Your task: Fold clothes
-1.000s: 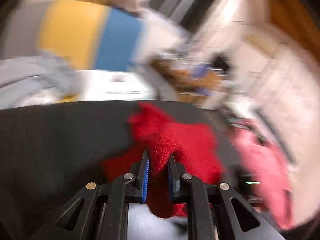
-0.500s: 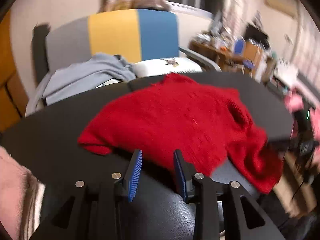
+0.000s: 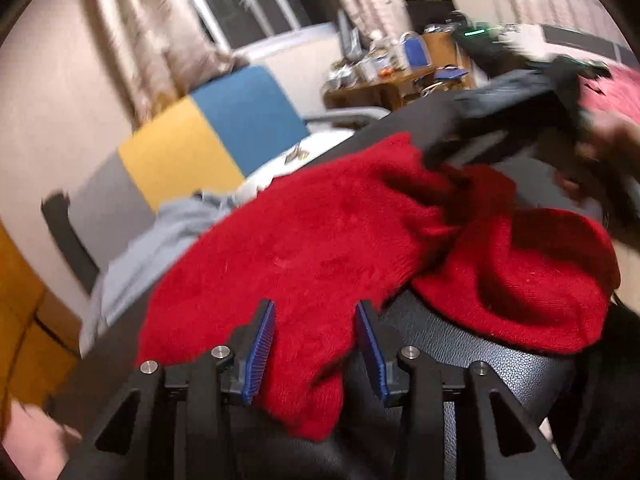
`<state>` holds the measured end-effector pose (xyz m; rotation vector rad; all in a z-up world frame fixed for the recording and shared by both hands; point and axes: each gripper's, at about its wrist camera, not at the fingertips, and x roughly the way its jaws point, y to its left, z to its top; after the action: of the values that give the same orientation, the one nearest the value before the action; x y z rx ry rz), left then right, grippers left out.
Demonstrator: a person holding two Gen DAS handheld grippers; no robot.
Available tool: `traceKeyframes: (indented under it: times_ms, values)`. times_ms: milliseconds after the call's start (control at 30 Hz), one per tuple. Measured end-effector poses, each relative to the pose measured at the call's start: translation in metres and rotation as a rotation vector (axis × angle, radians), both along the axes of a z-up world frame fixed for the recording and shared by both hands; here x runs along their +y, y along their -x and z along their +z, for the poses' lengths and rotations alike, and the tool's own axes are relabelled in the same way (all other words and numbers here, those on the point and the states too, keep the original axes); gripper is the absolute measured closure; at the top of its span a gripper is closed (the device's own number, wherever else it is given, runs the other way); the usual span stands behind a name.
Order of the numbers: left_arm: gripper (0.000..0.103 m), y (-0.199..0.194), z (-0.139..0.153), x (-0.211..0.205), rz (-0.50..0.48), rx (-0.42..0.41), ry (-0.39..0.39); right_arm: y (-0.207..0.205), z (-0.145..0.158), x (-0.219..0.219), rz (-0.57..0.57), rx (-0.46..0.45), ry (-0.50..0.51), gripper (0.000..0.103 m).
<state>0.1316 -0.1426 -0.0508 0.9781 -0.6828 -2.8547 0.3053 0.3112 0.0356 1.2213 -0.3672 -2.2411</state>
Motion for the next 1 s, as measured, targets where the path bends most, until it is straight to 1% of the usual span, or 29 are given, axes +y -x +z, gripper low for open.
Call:
traceKeyframes:
  times_ms: [33, 100, 133, 167, 233, 267, 300, 333, 367, 400, 433, 467, 500, 533, 567, 633, 667, 700, 767, 833, 867, 933, 967, 1000]
  values:
    - [0.050, 0.003, -0.007, 0.004, -0.011, 0.001, 0.066, 0.016, -0.007, -0.004, 0.007, -0.018, 0.017, 0.000]
    - [0.049, 0.009, -0.020, 0.013, -0.033, 0.004, 0.199, 0.036, -0.020, -0.011, 0.003, -0.048, 0.032, 0.000]
    - [0.049, 0.012, -0.028, 0.017, -0.045, -0.002, 0.262, 0.053, -0.025, -0.019, 0.002, -0.069, 0.045, 0.000]
    - [0.049, 0.015, -0.041, 0.017, -0.061, -0.029, 0.310, 0.081, -0.034, -0.031, -0.010, -0.095, 0.068, 0.000]
    - [0.050, 0.022, -0.064, 0.019, -0.094, -0.075, 0.398, 0.119, -0.051, -0.050, -0.002, -0.133, 0.134, 0.008]
    - [0.054, 0.022, -0.069, 0.019, -0.109, -0.056, 0.413, 0.127, -0.050, -0.060, 0.024, -0.145, 0.152, 0.020]
    - [0.053, 0.021, -0.073, 0.018, -0.121, -0.043, 0.421, 0.135, -0.053, -0.067, 0.041, -0.161, 0.162, 0.029]
    - [0.053, 0.022, -0.071, 0.016, -0.121, -0.050, 0.406, 0.115, -0.052, -0.057, 0.064, -0.170, 0.185, 0.031]
    - [0.058, 0.024, -0.069, 0.013, -0.115, -0.057, 0.381, 0.096, -0.051, -0.047, 0.086, -0.179, 0.209, 0.031]
    - [0.066, 0.025, -0.063, 0.007, -0.088, -0.067, 0.321, 0.079, -0.051, -0.038, 0.110, -0.189, 0.234, 0.029]
    - [0.078, 0.027, -0.058, 0.000, -0.061, -0.077, 0.261, 0.079, -0.056, -0.038, 0.136, -0.202, 0.267, 0.026]
    - [0.080, 0.029, -0.053, -0.007, -0.034, -0.086, 0.200, 0.078, -0.061, -0.037, 0.160, -0.213, 0.299, 0.018]
    - [0.081, 0.030, -0.046, -0.015, -0.004, -0.094, 0.123, 0.069, -0.059, -0.034, 0.165, -0.207, 0.319, 0.014]
    - [0.083, 0.029, -0.034, -0.027, 0.029, -0.093, -0.010, 0.057, -0.057, -0.031, 0.172, -0.206, 0.312, 0.014]
    - [0.084, 0.027, -0.024, -0.038, 0.052, -0.088, -0.121, 0.063, -0.058, -0.041, 0.177, -0.203, 0.295, 0.014]
    - [0.084, 0.024, -0.009, -0.055, 0.096, -0.071, -0.270, 0.030, -0.050, -0.030, 0.190, -0.188, 0.268, 0.014]
    - [0.085, 0.022, -0.003, -0.063, 0.114, -0.063, -0.338, 0.012, -0.045, -0.025, 0.186, -0.168, 0.264, 0.018]
    - [0.086, 0.020, 0.002, -0.068, 0.123, -0.058, -0.381, -0.005, -0.042, -0.016, 0.169, -0.171, 0.268, 0.043]
    - [0.087, 0.017, 0.011, -0.075, 0.133, -0.051, -0.444, -0.039, -0.035, 0.002, 0.134, -0.178, 0.276, 0.081]
    - [0.088, 0.008, 0.022, -0.080, 0.133, -0.023, -0.479, -0.077, -0.028, 0.019, 0.119, -0.167, 0.296, 0.081]
    - [0.091, 0.004, 0.028, -0.082, 0.132, -0.010, -0.496, -0.098, -0.023, 0.027, 0.119, -0.156, 0.316, 0.081]
    - [0.094, -0.006, 0.043, -0.086, 0.119, 0.015, -0.522, -0.141, -0.007, 0.047, 0.124, -0.133, 0.416, 0.085]
    - [0.097, -0.010, 0.051, -0.090, 0.106, 0.024, -0.533, -0.123, -0.005, 0.029, 0.131, -0.107, 0.449, 0.085]
    - [0.097, -0.013, 0.057, -0.092, 0.095, 0.028, -0.550, -0.111, -0.002, 0.015, 0.137, -0.081, 0.479, 0.086]
